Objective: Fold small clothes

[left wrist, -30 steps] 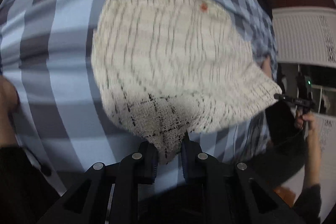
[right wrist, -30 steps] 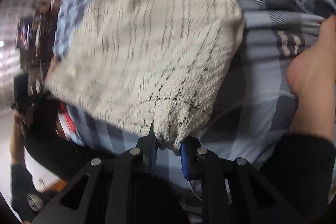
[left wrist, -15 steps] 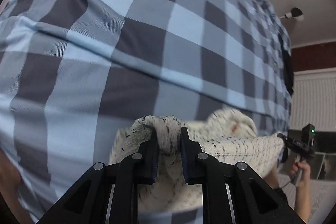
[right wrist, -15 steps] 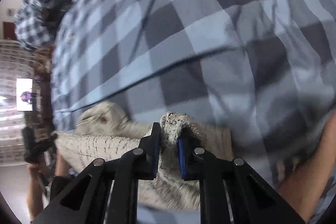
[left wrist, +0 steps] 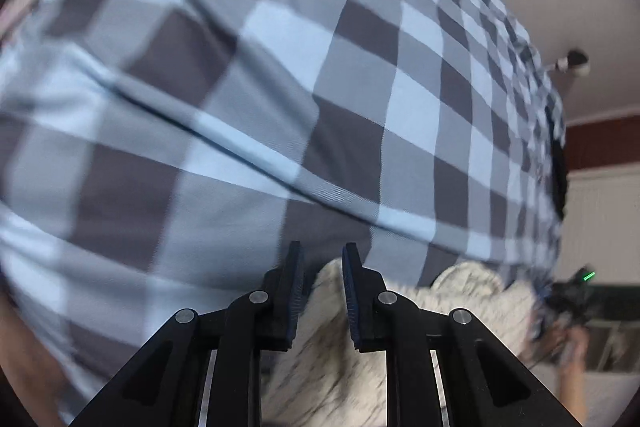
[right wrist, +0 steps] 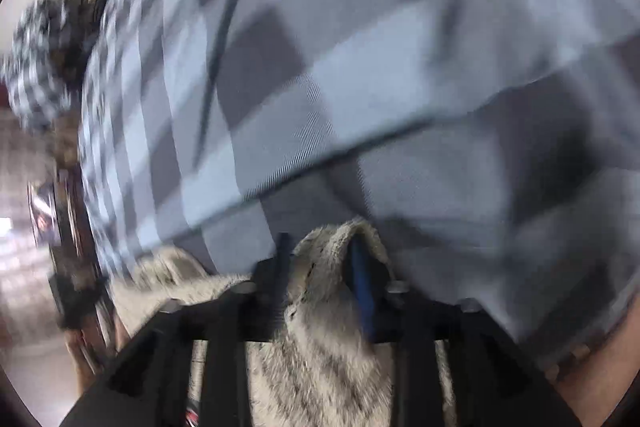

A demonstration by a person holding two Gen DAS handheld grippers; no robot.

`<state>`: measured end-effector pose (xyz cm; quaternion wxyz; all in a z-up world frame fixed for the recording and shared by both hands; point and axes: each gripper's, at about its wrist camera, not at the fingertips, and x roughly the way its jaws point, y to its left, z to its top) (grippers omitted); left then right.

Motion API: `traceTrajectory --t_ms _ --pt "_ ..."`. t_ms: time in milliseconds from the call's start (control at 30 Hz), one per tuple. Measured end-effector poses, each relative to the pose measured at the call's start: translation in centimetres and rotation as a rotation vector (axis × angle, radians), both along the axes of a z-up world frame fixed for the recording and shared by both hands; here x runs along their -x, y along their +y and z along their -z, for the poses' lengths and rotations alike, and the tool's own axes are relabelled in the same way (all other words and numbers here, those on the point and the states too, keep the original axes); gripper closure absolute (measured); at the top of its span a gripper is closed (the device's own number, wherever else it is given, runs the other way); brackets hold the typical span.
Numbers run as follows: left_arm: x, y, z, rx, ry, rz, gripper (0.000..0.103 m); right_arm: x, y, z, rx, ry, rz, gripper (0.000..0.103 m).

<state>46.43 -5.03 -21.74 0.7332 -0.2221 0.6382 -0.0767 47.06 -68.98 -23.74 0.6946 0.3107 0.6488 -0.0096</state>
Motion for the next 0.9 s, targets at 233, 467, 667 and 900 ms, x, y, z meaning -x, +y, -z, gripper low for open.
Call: traceTrajectory --t_ms 233,467,667,900 --pt "6.5 -4.5 -3.5 -0.111 -0.002 0.302 0.07 4.8 0.1 -8.4 0.077 -0.075 0.01 0.021" --pt "10.3 -8.6 0.0 -0.048 0.006 0.442 0.047 9.2 7.1 -5.2 -0.152 0.038 -0.081 0.021" --pt "8.8 -8.9 1.2 -0.024 0.013 0.439 0.069 8.0 8.4 -5.3 0.006 -0.019 -0.265 0.021" --pt "9.3 -7.8 0.6 -0.001 0.021 0.399 0.097 8.6 7.1 -5.2 -0.073 -0.031 -0.247 0.021"
